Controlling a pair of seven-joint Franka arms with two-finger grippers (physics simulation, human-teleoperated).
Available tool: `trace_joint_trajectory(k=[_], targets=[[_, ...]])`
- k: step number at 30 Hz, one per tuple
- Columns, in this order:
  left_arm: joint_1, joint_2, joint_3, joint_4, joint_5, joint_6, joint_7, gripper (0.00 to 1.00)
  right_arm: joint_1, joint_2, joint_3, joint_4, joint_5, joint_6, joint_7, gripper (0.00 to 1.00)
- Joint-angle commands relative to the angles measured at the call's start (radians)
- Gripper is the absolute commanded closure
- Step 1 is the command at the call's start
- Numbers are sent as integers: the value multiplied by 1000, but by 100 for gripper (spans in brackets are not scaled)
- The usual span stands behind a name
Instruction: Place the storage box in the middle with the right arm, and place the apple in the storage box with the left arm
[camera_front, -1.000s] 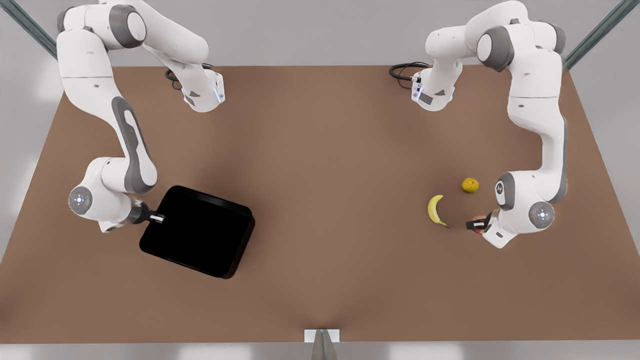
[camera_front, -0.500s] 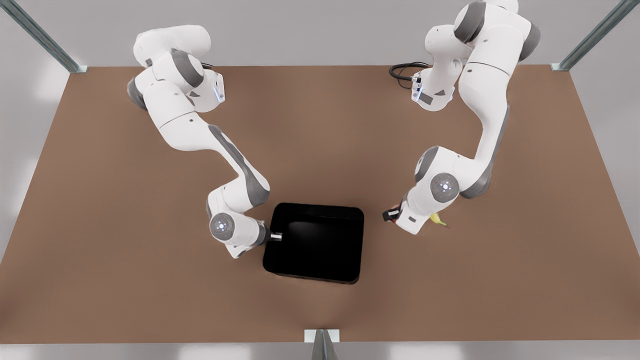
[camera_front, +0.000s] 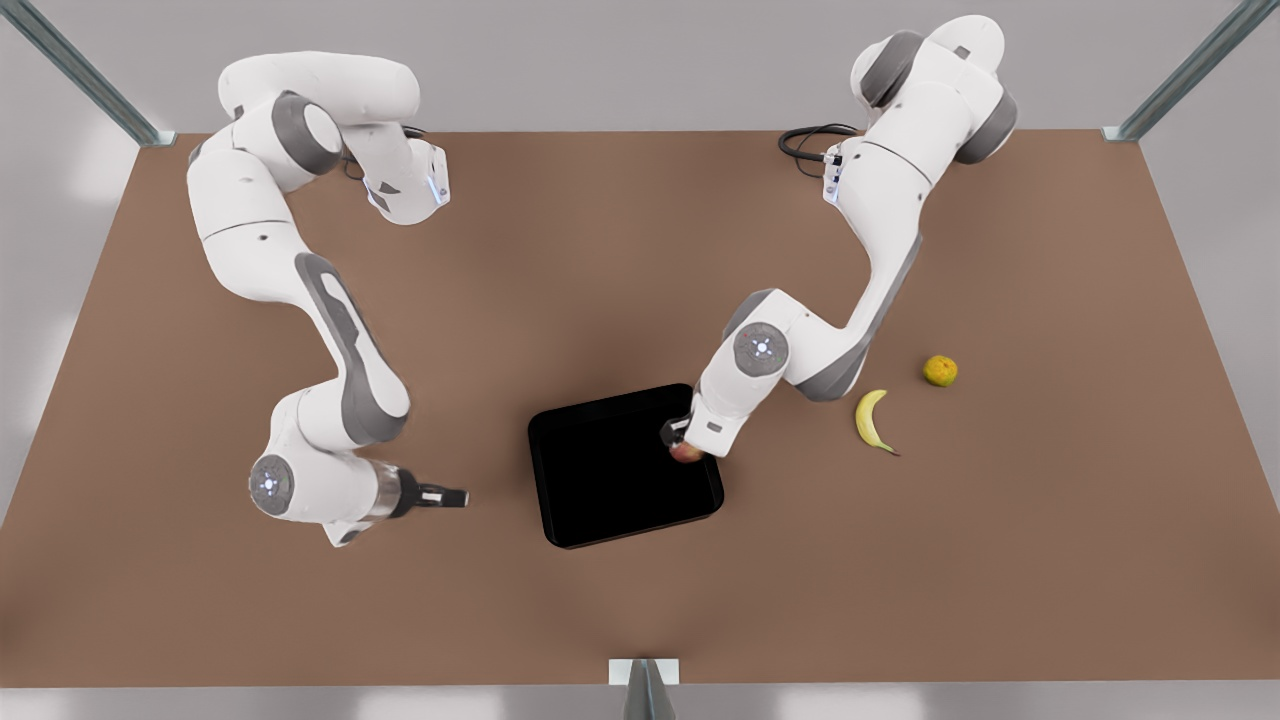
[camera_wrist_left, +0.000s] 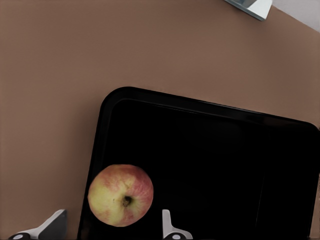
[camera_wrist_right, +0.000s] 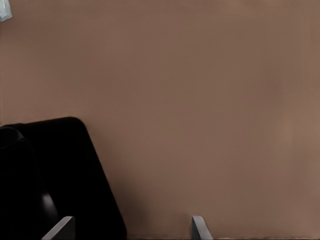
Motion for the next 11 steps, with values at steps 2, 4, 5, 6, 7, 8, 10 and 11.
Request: trace_joint_trajectory(k=[2,4,5,6,7,8,10,11], targets=[[0,-5,3,0,9,-5,2,0,-52,-29,-6,-11,-9,-20,-45,0],[49,-130,106,2,6,-319,292,0,-99,-31,-5,-11,-123,-27,-79,0],[141,-230,161,2,3,-575,647,0,-110,-38,-9,-11,-185,-25,-84,0],[233,-310,238,-3,-2,-686,911,0,-118,-60,-14,-9,-210,-25,-84,0],[247,-359,290,-12,-10,-689,925,0,-118,-69,-14,-11,-248,-27,-84,0],[270,-428,299,-28,-39,-690,916,0,-121,-75,-14,-11,-310,-57,-84,0],[272,-552,337,-94,-45,-698,920,0,-133,-133,-14,-9,-337,-160,-108,0],[272,-568,337,-98,-45,-710,922,0,-135,-193,-14,-9,-337,-256,-130,0]])
